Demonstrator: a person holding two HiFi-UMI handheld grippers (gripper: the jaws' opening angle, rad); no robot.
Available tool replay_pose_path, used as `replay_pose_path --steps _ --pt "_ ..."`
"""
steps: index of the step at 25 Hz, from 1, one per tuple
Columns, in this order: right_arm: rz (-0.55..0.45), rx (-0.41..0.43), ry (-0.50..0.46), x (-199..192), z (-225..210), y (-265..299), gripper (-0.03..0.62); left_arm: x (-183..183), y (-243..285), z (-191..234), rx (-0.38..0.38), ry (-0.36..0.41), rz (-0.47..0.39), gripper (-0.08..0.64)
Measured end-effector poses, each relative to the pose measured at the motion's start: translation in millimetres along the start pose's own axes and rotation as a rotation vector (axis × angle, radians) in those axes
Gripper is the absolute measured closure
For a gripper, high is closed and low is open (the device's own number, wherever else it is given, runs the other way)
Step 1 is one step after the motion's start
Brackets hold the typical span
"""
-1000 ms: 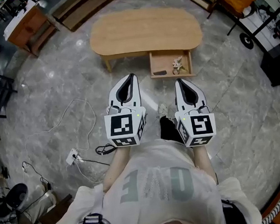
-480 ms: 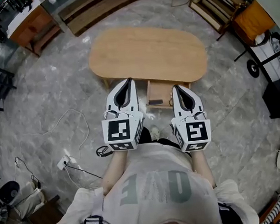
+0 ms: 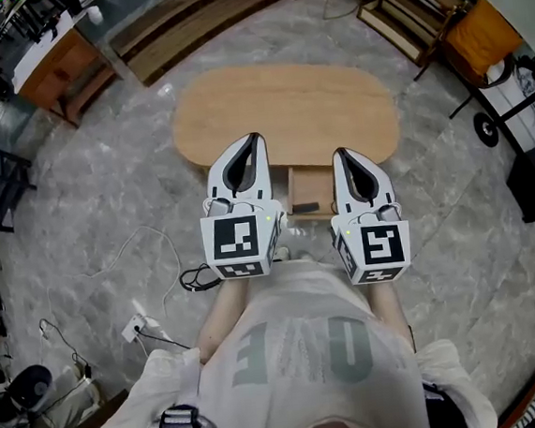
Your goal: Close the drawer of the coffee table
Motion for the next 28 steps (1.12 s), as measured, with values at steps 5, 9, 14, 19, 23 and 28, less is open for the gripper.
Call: replay_pose_path --steps 5,9,14,19,23,28 --pt "0.01 -0.004 0.004 1.2 -3.3 15.6 0.588 -4.0 13.4 12.1 0.001 -0.008 0.018 0.553" --pt "0.035 0.011 -0.016 0.9 -4.1 30.2 0.588 -12.7 23.1 18.9 -0.022 -0.04 0.026 0.553" --pt "0.031 0.022 -0.025 5.4 0.0 46.1 0.588 -24.8 27.8 33.4 -0.023 -0.054 0.05 0.553" --pt "0.066 0.054 -0.109 -10.1 -7.7 61.0 0.588 -42.3 43.1 24.1 -0.054 -0.04 0.048 0.553" --pt "0.106 0.138 -0.247 -58.4 -16.7 87.1 0.588 -85.7 68.0 12.0 -0.062 -0.054 0.035 0.553" --pt "0.176 0.137 -0.275 -162.6 -27.3 109.0 0.588 -180.6 86.5 -1.8 -0.073 -0.076 0.081 0.552"
Point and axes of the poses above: the fingertips, and each gripper's own axes: y forward along the fingers, z to its left, x out of its top, the point moved 5 cm from there along -y, backward along the fingers, and after that the axes turned 4 degrees about y, right-handed, at the moved point
